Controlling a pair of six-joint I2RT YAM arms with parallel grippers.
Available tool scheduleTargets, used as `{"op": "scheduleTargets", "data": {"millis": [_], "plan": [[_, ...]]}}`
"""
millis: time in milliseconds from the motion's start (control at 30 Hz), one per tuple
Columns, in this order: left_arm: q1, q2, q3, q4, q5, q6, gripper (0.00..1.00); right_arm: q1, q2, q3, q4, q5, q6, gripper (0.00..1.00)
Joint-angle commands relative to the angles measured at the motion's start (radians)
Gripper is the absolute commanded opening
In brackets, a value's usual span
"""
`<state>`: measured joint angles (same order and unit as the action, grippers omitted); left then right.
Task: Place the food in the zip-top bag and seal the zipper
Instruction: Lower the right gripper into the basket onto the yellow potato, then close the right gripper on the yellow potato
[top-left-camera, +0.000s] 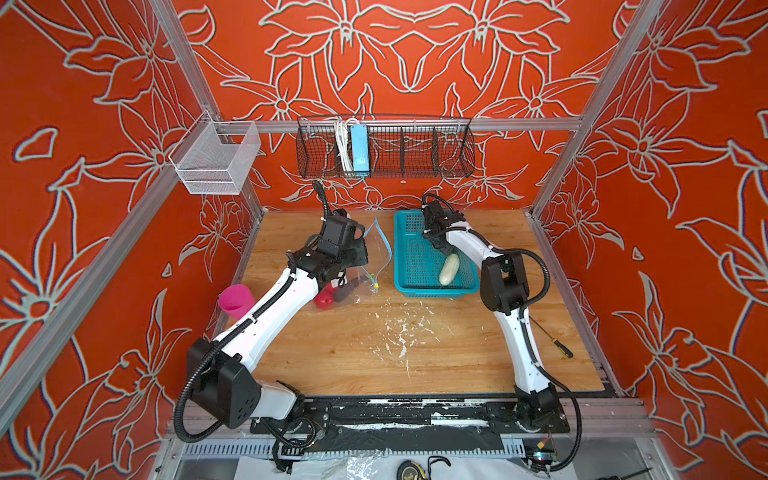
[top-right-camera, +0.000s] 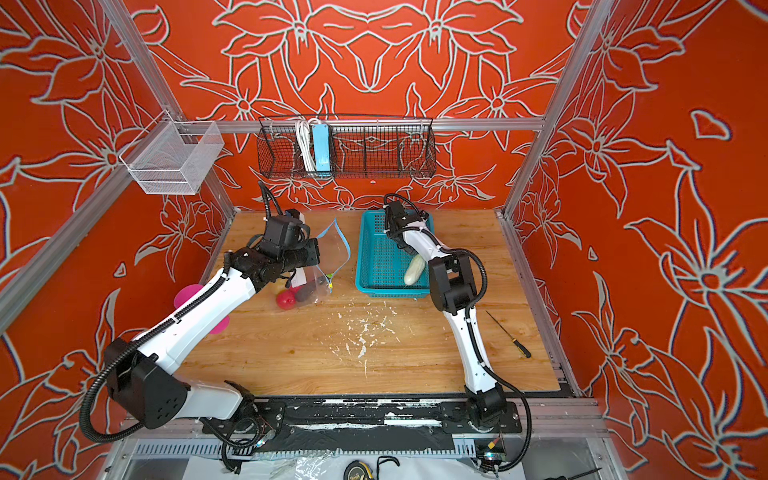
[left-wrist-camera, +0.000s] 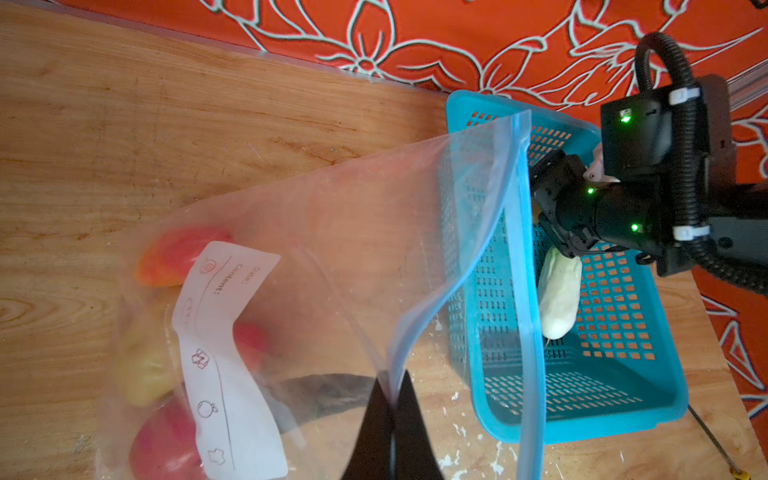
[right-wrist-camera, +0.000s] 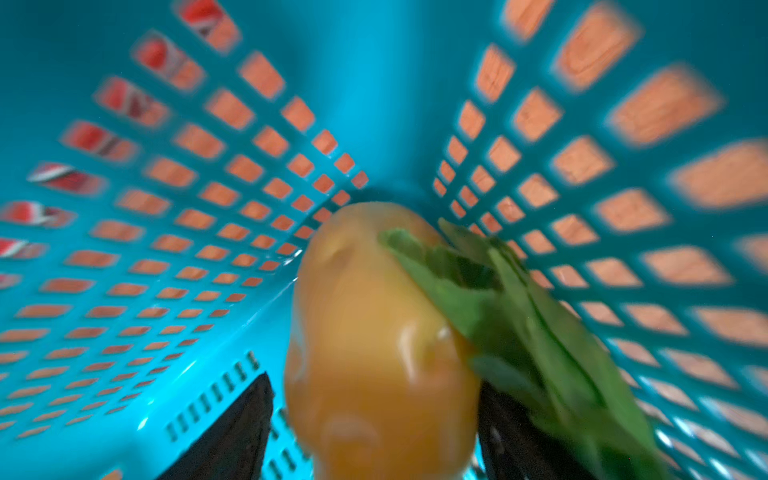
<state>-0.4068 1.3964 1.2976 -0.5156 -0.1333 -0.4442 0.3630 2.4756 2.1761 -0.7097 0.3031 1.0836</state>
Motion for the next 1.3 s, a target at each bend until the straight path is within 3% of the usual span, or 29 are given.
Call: {"op": "scheduleTargets", "data": {"millis": [0, 333, 567, 967, 1133, 1267], "plan": [[0.002, -0.012, 0.014, -0.011, 0.007, -0.01, 0.0, -0.004, 0.028, 0.017, -0.048, -0.013, 0.026, 0.73], [0.002, -0.019, 0.013, -0.011, 0.01, -0.01, 0.0, -0.005, 0.002, -0.014, 0.013, -0.038, -0.035, 0.52], [0.003, -0.007, 0.015, -0.012, 0.015, -0.015, 0.0, 0.0, -0.053, -0.062, 0.061, -0.082, -0.077, 0.44], [0.005, -0.011, 0.014, -0.011, 0.018, -0.02, 0.0, 0.05, -0.179, -0.201, 0.154, -0.171, -0.198, 0.4], [0.005, -0.011, 0.014, -0.011, 0.018, -0.02, 0.0, 0.047, -0.197, -0.192, 0.103, -0.165, -0.24, 0.4], [0.005, -0.009, 0.012, -0.009, 0.021, -0.022, 0.0, 0.048, -0.221, -0.224, 0.135, -0.231, -0.251, 0.44]]}}
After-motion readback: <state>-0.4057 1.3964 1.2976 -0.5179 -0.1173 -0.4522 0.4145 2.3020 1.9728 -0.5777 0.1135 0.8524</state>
